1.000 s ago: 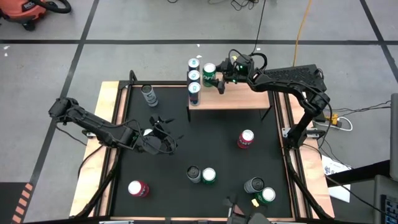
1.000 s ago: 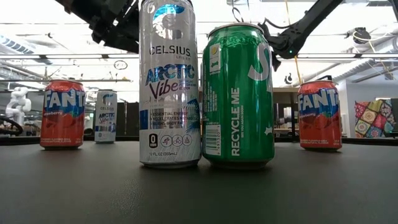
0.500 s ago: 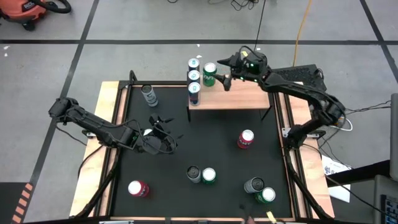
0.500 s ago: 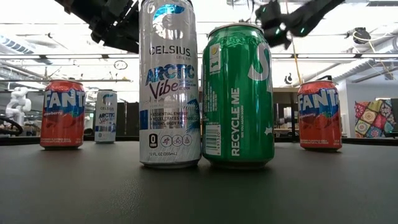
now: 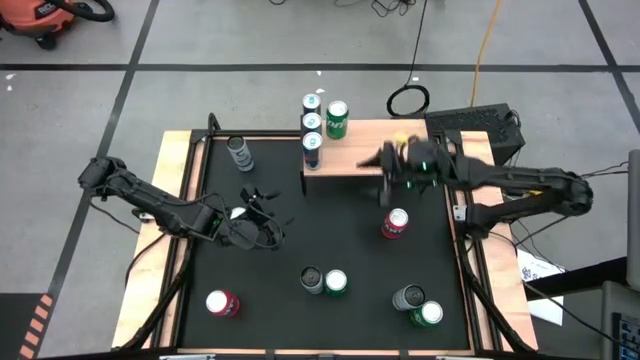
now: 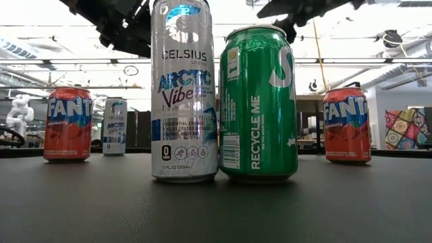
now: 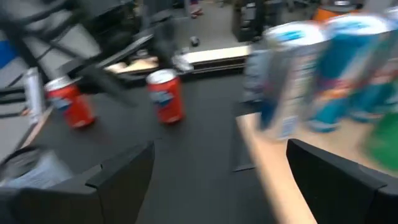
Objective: Place canned beverage on shelf
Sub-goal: Put the left green soda can on the shelf aligned with the other green soda can
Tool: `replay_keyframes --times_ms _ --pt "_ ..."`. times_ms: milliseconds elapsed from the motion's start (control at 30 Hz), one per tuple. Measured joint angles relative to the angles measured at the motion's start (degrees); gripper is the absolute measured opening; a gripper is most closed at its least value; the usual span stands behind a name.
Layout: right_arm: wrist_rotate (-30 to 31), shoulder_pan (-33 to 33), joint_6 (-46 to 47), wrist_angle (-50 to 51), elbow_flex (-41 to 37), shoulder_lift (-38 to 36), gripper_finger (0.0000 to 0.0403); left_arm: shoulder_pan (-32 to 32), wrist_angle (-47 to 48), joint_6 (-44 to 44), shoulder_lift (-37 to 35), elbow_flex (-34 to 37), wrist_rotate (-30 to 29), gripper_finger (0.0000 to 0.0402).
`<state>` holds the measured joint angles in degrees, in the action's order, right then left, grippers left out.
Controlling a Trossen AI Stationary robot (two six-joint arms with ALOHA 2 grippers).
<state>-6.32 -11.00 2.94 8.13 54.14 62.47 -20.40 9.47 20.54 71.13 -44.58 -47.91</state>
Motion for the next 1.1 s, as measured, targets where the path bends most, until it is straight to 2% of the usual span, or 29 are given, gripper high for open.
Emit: replay_keyframes --times_ms 133,233,467,633,767,1100 --pt "7.4 12.4 3.0 -2.6 -4.0 -0.4 0.0352 -1.8 -0.4 0.1 0.0 0.0 0.9 0.0398" --pt "11.1 20.7 4.8 -9.3 -6.5 1.5 0.0352 -3.3 -2.3 0.0 0.0 0.0 1.0 0.0398" --pt "12.0 34.0 4.4 -19.3 -7.3 9.6 0.0352 -5.3 -5.9 -1.6 0.0 0.0 1.2 0.0398" --pt "12.1 36.7 1.8 -24.1 -7.3 16.4 0.0352 -6.1 -6.0 -1.5 0.0 0.0 1.2 0.0398" --pt "12.1 36.2 0.5 -24.2 -6.6 20.2 0.0352 -6.9 -5.9 -1.5 0.0 0.0 1.2 0.0398" --pt "7.5 34.9 -0.7 -24.2 -3.0 27.9 0.0352 -7.1 -5.7 -1.4 0.0 0.0 1.2 0.0398"
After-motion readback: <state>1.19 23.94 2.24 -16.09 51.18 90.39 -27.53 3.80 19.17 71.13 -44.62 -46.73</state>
